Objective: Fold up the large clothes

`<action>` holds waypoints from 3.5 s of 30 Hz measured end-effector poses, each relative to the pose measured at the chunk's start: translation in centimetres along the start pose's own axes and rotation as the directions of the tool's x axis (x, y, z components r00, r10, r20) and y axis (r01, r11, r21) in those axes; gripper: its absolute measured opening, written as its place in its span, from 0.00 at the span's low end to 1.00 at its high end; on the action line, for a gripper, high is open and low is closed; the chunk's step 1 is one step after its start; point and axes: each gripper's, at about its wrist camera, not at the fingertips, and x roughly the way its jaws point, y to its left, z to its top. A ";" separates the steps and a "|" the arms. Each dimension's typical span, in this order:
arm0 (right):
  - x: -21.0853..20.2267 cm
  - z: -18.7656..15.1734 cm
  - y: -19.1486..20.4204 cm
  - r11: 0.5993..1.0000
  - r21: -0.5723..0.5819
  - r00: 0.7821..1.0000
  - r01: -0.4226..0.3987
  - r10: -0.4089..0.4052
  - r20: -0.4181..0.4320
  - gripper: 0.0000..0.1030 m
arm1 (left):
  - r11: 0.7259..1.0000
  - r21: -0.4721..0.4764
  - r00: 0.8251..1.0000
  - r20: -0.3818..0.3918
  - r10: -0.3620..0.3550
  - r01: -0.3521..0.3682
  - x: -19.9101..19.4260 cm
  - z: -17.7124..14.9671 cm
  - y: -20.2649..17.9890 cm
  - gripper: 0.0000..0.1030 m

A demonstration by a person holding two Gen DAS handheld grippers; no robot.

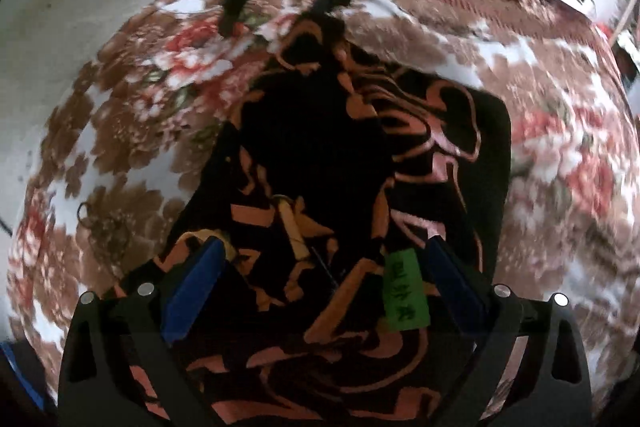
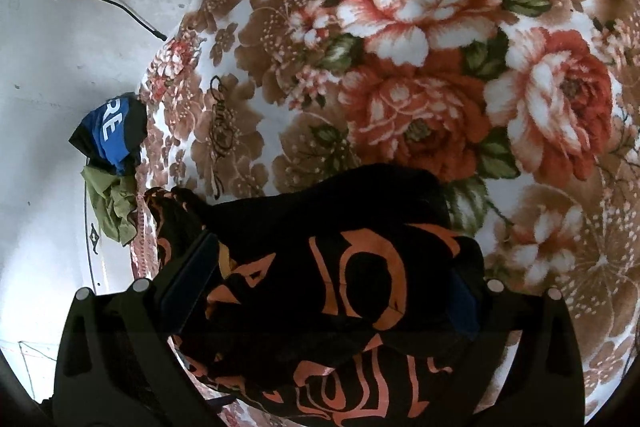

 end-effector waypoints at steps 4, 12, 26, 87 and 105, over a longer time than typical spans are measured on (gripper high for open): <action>0.0 -0.3 -0.2 1.000 0.002 1.000 -0.003 0.003 0.000 0.95 | 0.998 -0.012 0.997 -0.044 -0.064 0.063 1.6 -0.2 1.0 0.47; -0.4 -0.7 -0.6 0.999 0.006 0.999 -0.034 0.034 -0.010 0.96 | 0.983 -0.057 0.984 -0.046 -0.175 0.172 1.2 0.1 2.8 0.12; -6.8 -4.5 0.7 0.990 -0.137 0.993 -0.019 0.035 0.112 0.96 | 0.994 -0.064 0.994 -0.061 -0.090 0.086 0.0 4.3 10.9 0.12; 9.1 -2.0 1.0 0.788 -0.227 0.820 0.572 -0.553 0.149 0.95 | 0.933 -0.337 0.987 -0.136 0.084 -0.126 -1.9 -13.5 22.4 0.80; 7.6 -3.2 -1.7 0.794 -0.197 0.818 0.575 -0.556 0.150 0.95 | 0.778 -0.612 0.989 -0.124 0.081 -0.141 -2.0 -14.6 26.5 0.16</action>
